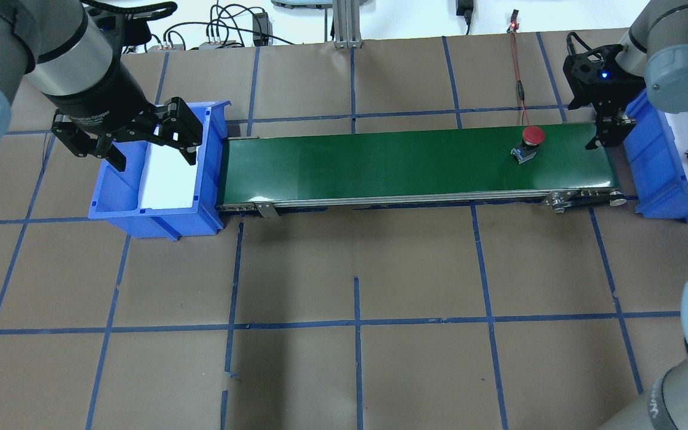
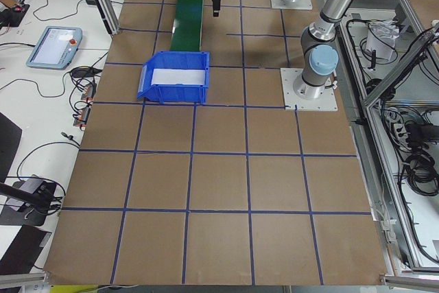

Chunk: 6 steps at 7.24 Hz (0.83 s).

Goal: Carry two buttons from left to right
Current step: 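Move the right gripper back over the conveyor end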

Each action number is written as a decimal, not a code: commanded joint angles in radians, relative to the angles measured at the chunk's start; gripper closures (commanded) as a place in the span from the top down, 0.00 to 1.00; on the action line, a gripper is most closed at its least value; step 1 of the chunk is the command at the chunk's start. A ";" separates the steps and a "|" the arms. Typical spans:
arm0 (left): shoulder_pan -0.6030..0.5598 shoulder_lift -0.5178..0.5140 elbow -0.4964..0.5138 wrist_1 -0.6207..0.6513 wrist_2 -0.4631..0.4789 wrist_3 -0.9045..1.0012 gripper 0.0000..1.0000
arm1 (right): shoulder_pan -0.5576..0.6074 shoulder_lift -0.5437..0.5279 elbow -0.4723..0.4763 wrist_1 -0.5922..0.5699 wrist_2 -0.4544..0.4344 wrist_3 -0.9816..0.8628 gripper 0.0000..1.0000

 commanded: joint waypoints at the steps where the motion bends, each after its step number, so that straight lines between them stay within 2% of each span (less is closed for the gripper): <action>1: 0.000 0.000 -0.002 0.000 0.000 0.000 0.99 | 0.009 -0.003 0.023 -0.023 0.001 0.014 1.00; 6: 0.000 0.000 -0.002 0.000 0.000 0.000 0.99 | 0.009 -0.002 0.033 -0.054 -0.010 0.023 1.00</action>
